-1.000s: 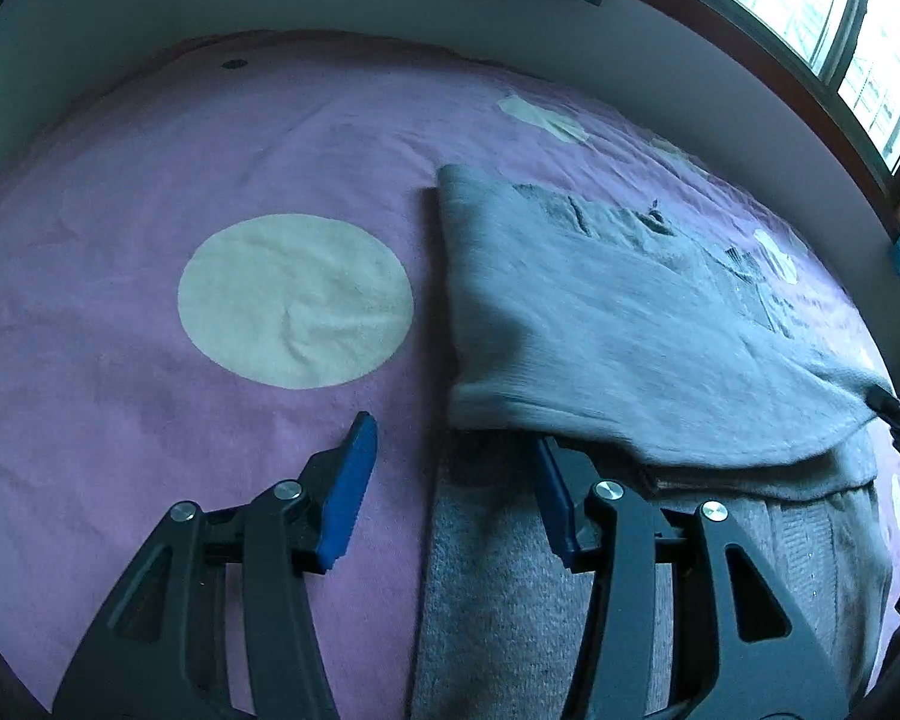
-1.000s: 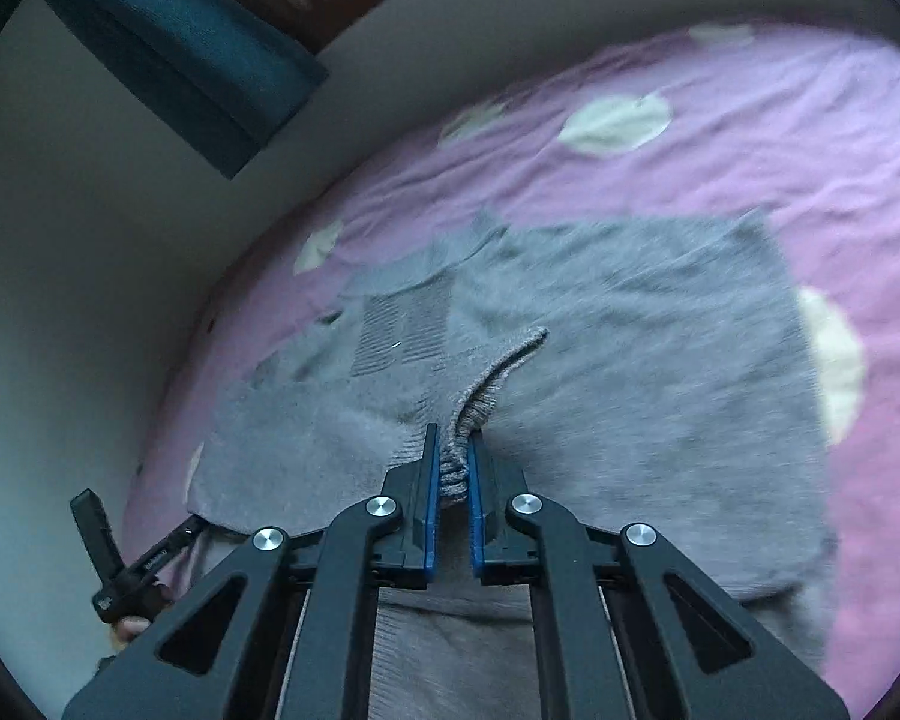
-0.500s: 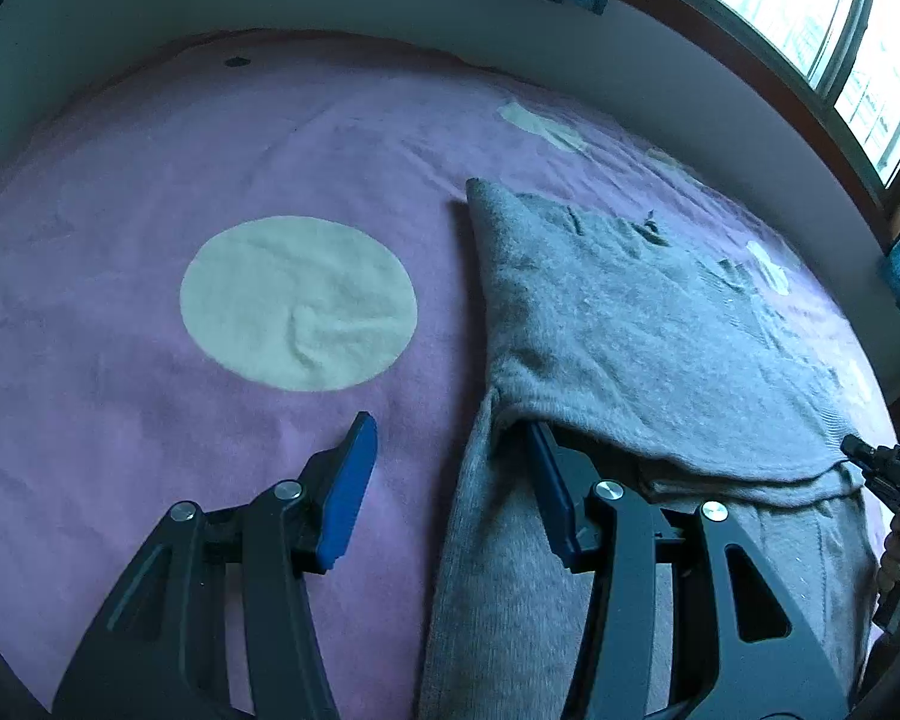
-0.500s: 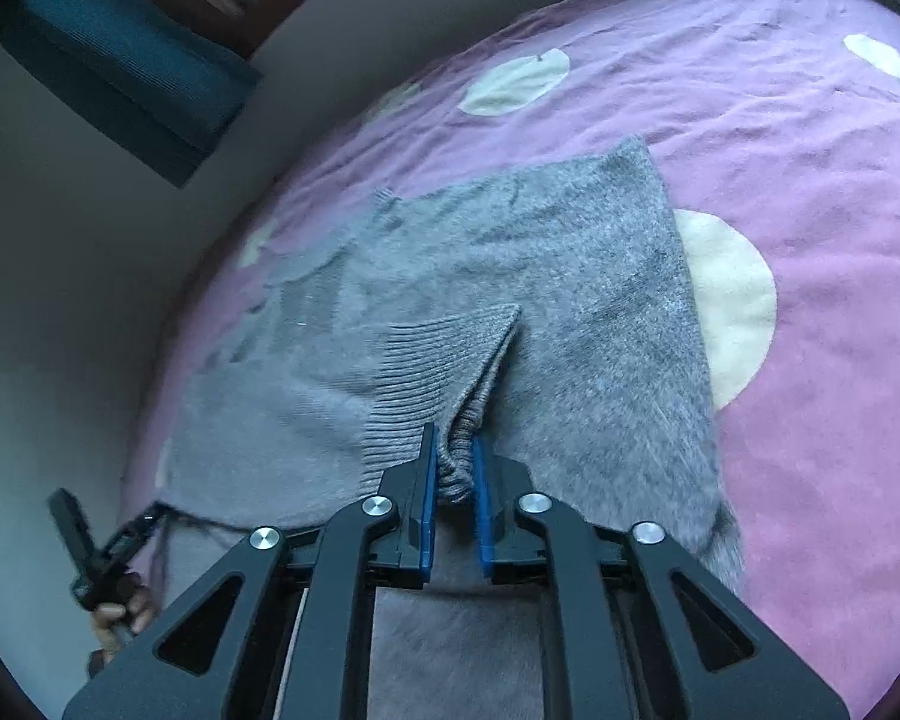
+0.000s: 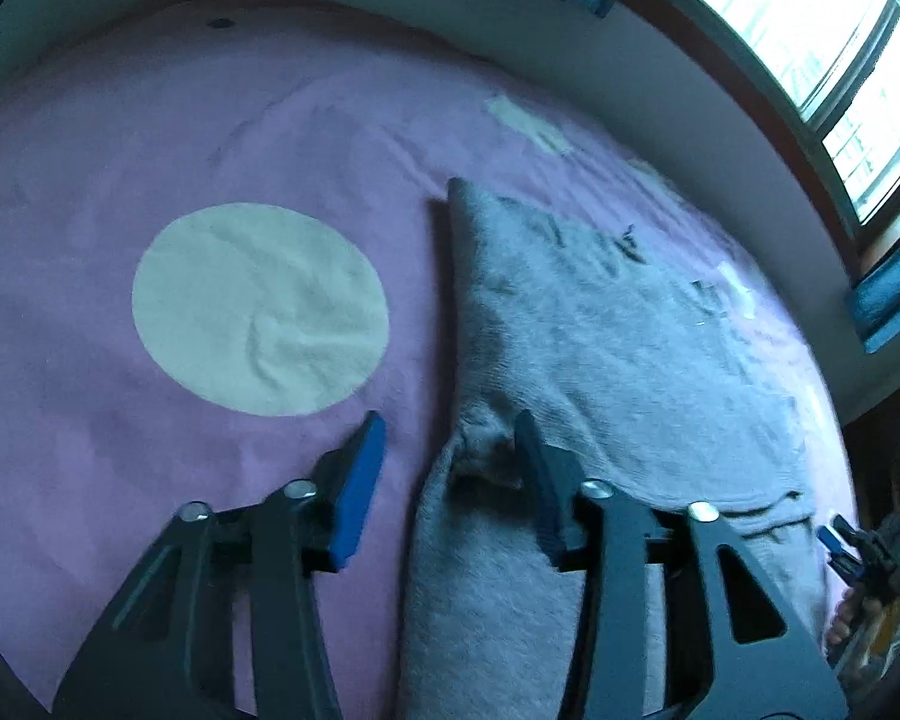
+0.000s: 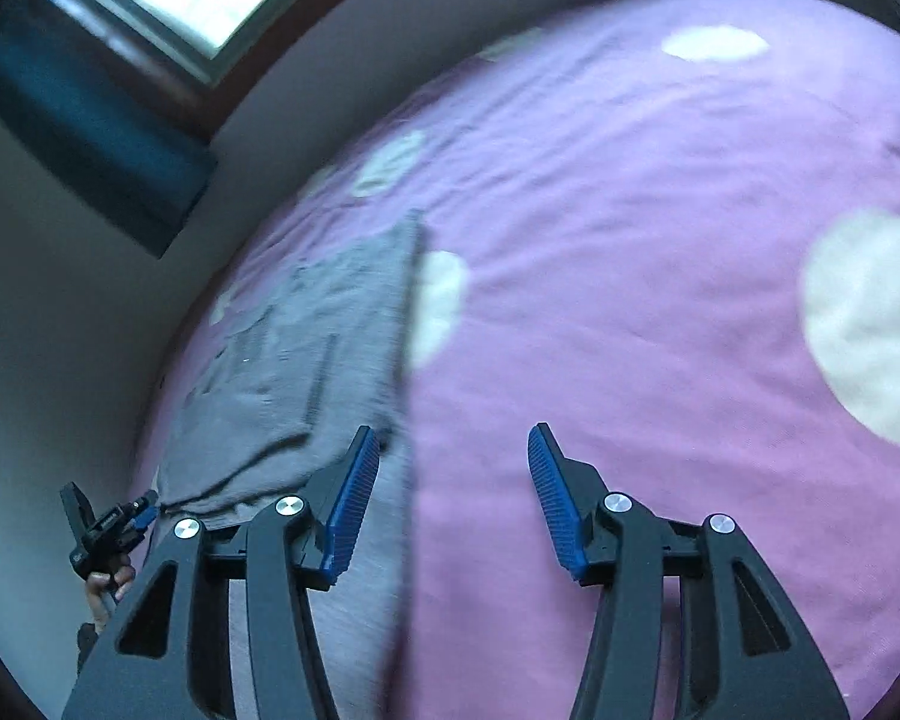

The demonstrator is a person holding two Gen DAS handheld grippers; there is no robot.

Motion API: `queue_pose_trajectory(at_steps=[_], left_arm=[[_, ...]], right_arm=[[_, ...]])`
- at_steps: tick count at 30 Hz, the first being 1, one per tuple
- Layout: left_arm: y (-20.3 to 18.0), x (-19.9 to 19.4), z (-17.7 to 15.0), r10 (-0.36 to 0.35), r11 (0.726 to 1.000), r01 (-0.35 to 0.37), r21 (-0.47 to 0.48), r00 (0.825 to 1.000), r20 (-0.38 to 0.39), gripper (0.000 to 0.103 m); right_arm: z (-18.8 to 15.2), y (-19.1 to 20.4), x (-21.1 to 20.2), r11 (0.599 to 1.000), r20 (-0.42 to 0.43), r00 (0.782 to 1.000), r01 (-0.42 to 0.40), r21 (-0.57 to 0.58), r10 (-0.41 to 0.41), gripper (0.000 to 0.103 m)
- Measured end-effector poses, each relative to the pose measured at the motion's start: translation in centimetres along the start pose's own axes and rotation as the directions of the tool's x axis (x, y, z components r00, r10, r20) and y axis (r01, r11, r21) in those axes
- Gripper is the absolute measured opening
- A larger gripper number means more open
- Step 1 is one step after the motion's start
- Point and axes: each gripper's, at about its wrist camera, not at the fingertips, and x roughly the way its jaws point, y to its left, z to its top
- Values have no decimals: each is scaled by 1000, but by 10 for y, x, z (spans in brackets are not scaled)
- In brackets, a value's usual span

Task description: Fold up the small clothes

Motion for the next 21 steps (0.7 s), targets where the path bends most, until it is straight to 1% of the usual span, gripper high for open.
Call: queue_pose_trajectory(at_steps=[1, 2, 3, 6, 9, 13, 15, 17, 18, 21], left_arm=[[-1, 1, -1, 24, 1000, -24, 19, 1000, 8, 23], [0, 1, -1, 40, 999, -41, 25, 999, 10, 20], [3, 1, -1, 35, 999, -35, 20, 999, 11, 18], [5, -2, 1, 20, 1000, -20, 8, 1000, 6, 17], [3, -9, 5, -1, 1000, 1, -4, 1000, 14, 18], [-2, -3, 18, -38, 999, 38, -8, 999, 18, 27], [-8, 9, 21, -28, 1000, 28, 8, 1000, 2, 27], [-12, 23, 21, 9, 999, -8, 50, 1000, -28, 17], [-11, 30, 20, 27, 997, -25, 67, 999, -30, 16], [-9, 26, 24, -6, 999, 7, 40, 1000, -23, 15]], right_arm=[[-1, -3, -1, 1000, 8, 1000, -18, 4, 18, 52], [-2, -5, -1, 999, 16, 999, -31, 5, 31, 52], [-1, -6, -1, 999, 19, 999, -36, 3, 36, 52], [-1, -6, 0, 999, 31, 998, -45, -12, 46, 53], [-1, -7, 1, 998, 35, 997, -70, -10, 70, 58], [-2, -7, 1, 997, 39, 996, -82, -12, 83, 60], [-4, -7, 0, 996, 40, 996, -84, -14, 85, 61], [-4, -6, -1, 996, 42, 995, -86, -15, 87, 61], [-4, -6, 0, 996, 42, 995, -87, -15, 87, 61], [-4, -8, 0, 996, 44, 995, -89, -16, 90, 61]])
